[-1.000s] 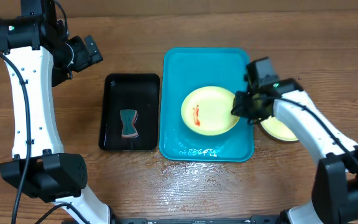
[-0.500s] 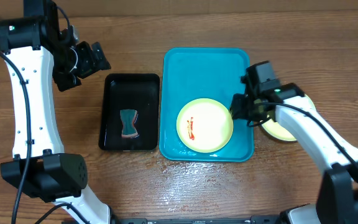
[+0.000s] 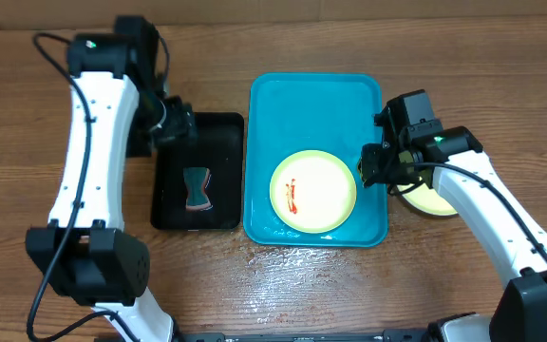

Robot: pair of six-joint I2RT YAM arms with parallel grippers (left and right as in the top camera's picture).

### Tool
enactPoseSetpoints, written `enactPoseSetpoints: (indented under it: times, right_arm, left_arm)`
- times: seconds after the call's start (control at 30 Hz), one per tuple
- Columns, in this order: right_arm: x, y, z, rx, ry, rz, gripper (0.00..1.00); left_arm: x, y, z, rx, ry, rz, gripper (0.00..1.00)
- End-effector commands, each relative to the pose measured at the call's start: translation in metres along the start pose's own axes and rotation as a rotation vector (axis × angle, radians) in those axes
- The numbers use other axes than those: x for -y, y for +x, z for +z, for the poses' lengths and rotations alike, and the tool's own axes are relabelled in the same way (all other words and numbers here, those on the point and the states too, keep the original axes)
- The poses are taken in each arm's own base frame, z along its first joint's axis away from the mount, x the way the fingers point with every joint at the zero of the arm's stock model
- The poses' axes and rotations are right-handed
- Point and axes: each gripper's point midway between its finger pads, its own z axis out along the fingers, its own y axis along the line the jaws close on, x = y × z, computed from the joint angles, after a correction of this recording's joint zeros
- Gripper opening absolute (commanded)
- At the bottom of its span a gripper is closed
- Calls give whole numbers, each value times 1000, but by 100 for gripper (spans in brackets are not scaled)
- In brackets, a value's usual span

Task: Clean dirty plates on tray and stack at the side
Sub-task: 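Grasp the sponge from the black tray with the left gripper and lift it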

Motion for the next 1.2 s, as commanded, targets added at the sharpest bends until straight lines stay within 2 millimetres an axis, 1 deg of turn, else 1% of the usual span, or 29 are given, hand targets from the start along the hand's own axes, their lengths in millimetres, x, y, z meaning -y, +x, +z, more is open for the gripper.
enactPoseSetpoints:
  times: [0.0, 0.13, 0.23, 0.33, 0.4, 0.5, 0.57, 0.6, 0.63, 0.7, 0.73, 0.8, 0.83, 0.9, 0.93, 1.0, 1.07, 1.13, 1.17]
  right_arm:
    - [6, 7, 5, -17, 15, -1, 45]
    - [6, 8, 5, -19, 16, -1, 45]
    - [6, 8, 5, -17, 16, -1, 45]
    - [5, 7, 5, -14, 14, -2, 45]
    - [5, 7, 5, -14, 14, -1, 45]
    - [5, 7, 5, -14, 15, -1, 45]
    - [6, 7, 5, -14, 15, 11, 45]
    - [6, 7, 5, -13, 18, 25, 45]
    - [10, 6, 5, -7, 38, 60, 50]
    - [20, 4, 4, 9, 95, 128, 52]
    - [23, 3, 4, 17, 114, 143, 53]
    - [25, 2, 3, 22, 121, 143, 56]
    - [24, 3, 4, 21, 120, 143, 58]
    - [25, 4, 3, 16, 122, 134, 62]
    - [25, 4, 3, 14, 122, 122, 64]
    - [25, 4, 4, 13, 122, 94, 64]
    - [24, 4, 4, 12, 121, 73, 65]
    - [21, 4, 4, 8, 102, 53, 65]
    - [17, 4, 5, 4, 84, 43, 65]
  left_arm:
    - [-9, 14, 41, -77, -43, -64, 78]
    - [1, 27, 94, -136, 32, -71, 71]
    - [10, 36, 123, -159, 94, -70, 63]
    - [8, 38, 143, -143, 92, -66, 52]
    - [5, 35, 152, -114, 81, -62, 47]
    - [-4, 28, 160, -68, 34, -57, 38]
    - [-6, 24, 163, -44, 17, -53, 27]
    - [-6, 22, 163, -33, 15, -52, 18]
    - [-6, 20, 163, -28, 16, -52, 13]
    - [-5, 18, 163, -19, 21, -51, 9]
    - [-5, 18, 163, -18, 21, -51, 4]
    - [-6, 17, 163, -14, 17, -50, 4]
    - [-5, 17, 163, -15, 18, -50, 8]
    - [-6, 19, 163, -22, 17, -51, 49]
    - [-6, 21, 163, -29, 14, -51, 52]
    - [-7, 22, 164, -32, 12, -32, 51]
    - [-7, 21, 165, -27, 11, -26, 47]
    - [-6, 19, 168, -11, 7, -22, 38]
    - [-5, 17, 169, 0, 7, -17, 32]
